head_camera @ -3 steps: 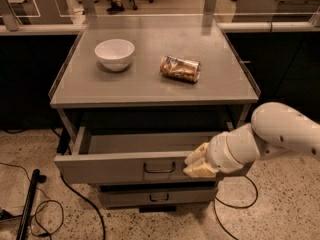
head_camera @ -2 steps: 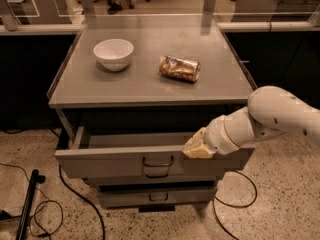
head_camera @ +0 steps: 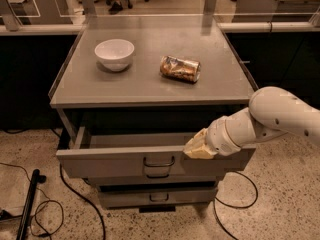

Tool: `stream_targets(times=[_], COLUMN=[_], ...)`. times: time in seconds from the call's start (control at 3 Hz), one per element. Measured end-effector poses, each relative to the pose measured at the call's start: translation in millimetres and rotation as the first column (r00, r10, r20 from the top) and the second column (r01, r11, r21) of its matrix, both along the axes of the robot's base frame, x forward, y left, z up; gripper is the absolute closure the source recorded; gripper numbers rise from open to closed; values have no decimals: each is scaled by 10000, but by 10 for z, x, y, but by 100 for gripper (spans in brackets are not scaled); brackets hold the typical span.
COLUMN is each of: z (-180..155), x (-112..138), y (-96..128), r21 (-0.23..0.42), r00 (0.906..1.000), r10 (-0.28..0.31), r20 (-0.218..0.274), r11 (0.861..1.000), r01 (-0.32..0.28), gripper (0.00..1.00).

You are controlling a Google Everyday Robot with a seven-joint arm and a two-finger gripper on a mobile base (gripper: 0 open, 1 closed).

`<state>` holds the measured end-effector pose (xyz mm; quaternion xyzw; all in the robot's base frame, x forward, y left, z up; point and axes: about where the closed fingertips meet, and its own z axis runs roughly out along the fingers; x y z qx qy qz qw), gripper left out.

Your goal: Close top drawer

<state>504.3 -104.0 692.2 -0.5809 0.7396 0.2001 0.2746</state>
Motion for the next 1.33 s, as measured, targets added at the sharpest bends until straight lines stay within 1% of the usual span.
stream_targets(times=[0.33, 0.67, 1.0, 1.33], z=[0, 0, 0, 0], x=[0, 0, 0, 0], y=[0, 0, 1, 1], r21=[0, 0, 0, 0], r00=[10000, 10000, 10000, 10000], r10=[1, 1, 2, 3], r20=[0, 0, -1, -1], r11=[10000, 10000, 10000, 10000], r01=[-1, -1, -2, -3], gripper=[28, 5, 0, 0])
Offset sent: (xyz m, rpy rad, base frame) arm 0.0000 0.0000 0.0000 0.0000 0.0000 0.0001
